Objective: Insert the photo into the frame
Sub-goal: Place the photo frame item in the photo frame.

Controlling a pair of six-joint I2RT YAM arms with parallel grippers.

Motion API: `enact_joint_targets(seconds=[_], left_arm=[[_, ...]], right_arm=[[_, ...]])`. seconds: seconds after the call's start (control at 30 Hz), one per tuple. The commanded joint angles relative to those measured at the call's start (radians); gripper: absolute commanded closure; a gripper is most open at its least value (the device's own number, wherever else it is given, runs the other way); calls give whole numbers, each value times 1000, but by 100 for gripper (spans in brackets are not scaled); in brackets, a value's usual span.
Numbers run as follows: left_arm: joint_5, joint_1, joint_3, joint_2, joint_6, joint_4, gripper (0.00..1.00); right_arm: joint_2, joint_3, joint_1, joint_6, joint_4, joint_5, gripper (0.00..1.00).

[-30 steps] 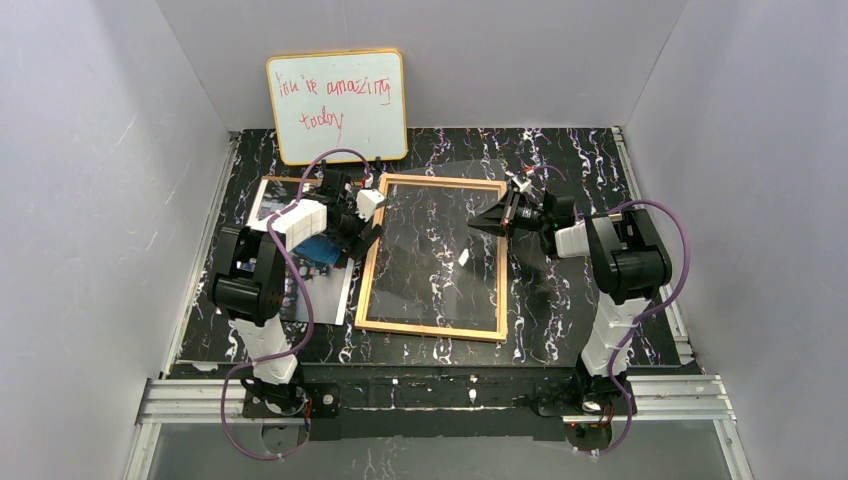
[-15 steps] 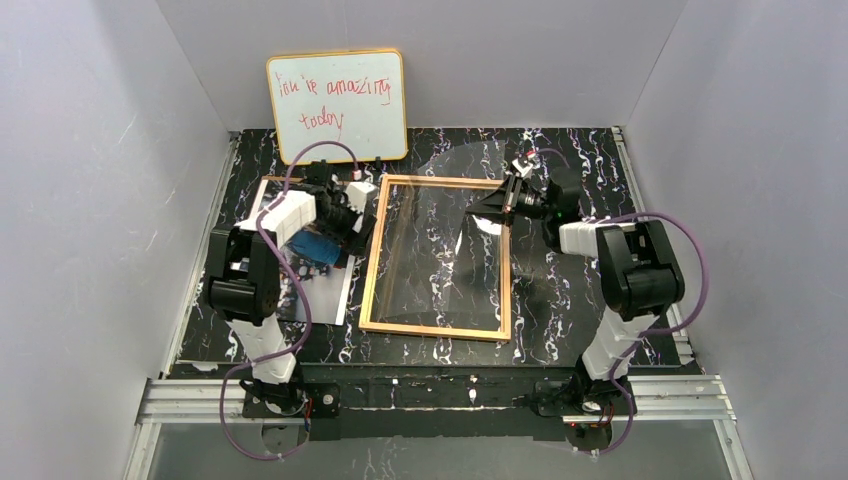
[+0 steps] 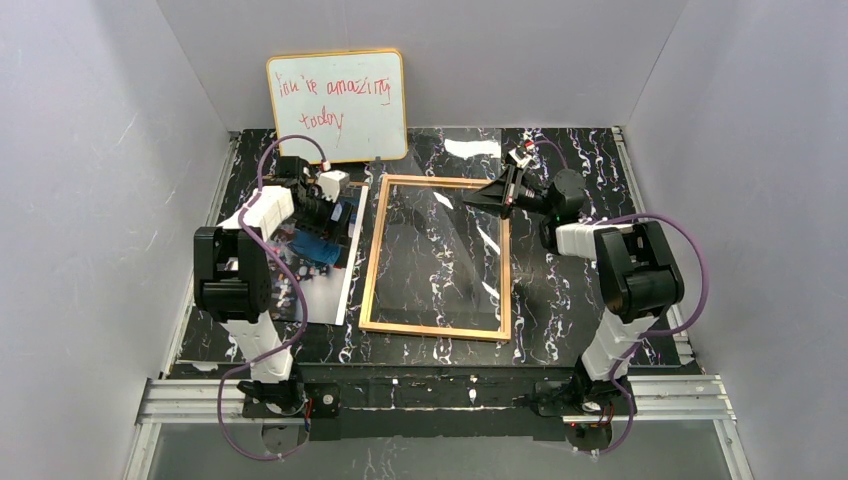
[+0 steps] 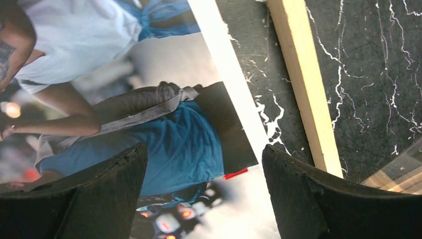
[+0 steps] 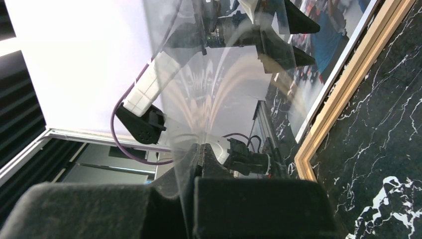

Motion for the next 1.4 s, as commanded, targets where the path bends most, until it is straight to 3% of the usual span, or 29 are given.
enact_joint_targets(seconds=[0.0, 0.17, 0.33, 0.6, 1.03, 1.17, 1.37], left_arm=[[19, 26, 21, -1, -41, 10, 16], [6, 34, 9, -3, -46, 23, 16], [7, 36, -19, -4, -45, 39, 16], [34, 82, 0, -11, -74, 41, 16], [36, 136, 20, 12, -90, 46, 12], [43, 136, 8, 7, -85, 47, 12], [45, 134, -6, 4, -66, 47, 11]], right_arm=[[20, -3, 22, 112, 175, 25, 99], [46, -4, 29, 51, 75, 42, 99], [97, 10, 31, 134, 99, 108, 99], [35, 133, 67, 77, -67, 135, 99], [-7, 85, 107, 91, -67, 162, 99], [46, 57, 105, 29, -80, 137, 99], [106, 32, 68, -199, -258, 115, 99]])
